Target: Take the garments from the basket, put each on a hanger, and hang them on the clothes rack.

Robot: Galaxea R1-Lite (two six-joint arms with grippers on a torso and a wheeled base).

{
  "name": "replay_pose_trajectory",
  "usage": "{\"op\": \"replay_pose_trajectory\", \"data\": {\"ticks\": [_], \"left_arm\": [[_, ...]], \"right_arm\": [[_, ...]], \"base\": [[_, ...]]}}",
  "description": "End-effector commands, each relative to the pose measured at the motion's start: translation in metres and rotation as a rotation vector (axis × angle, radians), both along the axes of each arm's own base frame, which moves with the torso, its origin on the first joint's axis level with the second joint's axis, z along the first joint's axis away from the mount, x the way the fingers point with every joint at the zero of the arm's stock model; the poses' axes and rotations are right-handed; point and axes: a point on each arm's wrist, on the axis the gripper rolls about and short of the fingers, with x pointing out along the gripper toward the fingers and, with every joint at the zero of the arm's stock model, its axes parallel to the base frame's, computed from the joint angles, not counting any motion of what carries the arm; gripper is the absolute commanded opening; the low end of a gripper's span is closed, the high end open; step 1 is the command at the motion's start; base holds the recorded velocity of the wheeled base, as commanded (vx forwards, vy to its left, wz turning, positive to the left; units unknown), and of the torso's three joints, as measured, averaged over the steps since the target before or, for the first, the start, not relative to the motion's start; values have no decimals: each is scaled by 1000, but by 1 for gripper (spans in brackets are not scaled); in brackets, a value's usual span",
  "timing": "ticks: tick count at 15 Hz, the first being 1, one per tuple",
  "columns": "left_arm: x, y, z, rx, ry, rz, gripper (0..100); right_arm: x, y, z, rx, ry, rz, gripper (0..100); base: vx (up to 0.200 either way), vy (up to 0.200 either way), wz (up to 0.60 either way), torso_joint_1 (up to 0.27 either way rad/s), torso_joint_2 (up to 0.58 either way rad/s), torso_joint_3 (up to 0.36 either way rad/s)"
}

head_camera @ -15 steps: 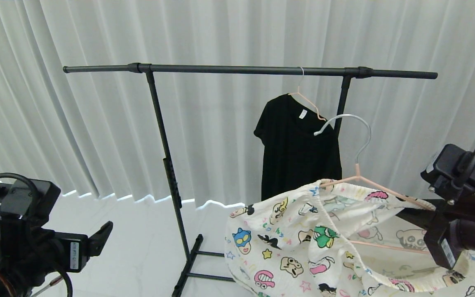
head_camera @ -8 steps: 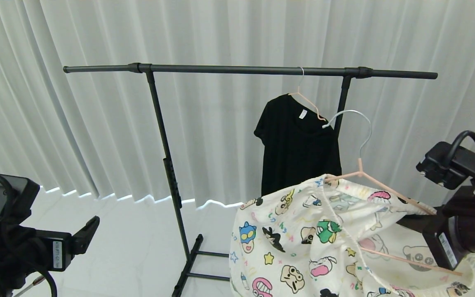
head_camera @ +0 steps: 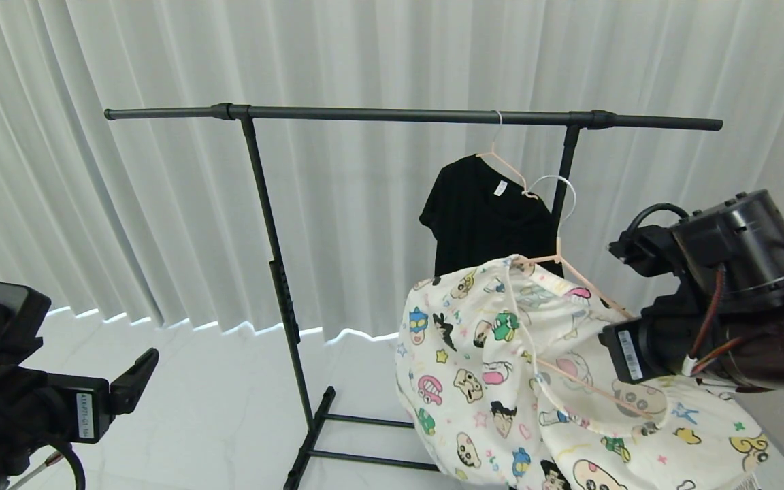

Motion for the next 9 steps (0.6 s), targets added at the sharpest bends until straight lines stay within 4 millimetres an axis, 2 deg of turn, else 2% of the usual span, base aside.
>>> {"op": "replay_pose_trajectory", "data": {"ticks": [1, 5, 9], "left_arm": [[0, 0, 1, -1, -1, -2, 100], [-1, -10, 1, 2, -1, -76, 100], [-2, -19, 6, -3, -18, -137, 100]], "right_arm": [[21, 18, -4, 15, -11, -35, 0], [40, 30, 14, 31, -130, -121, 0], [41, 29, 23, 19, -178, -175, 0]], "base": [[0, 0, 0, 0, 0, 0], [0, 0, 0, 0, 0, 0], [0, 0, 0, 0, 0, 0]]}}
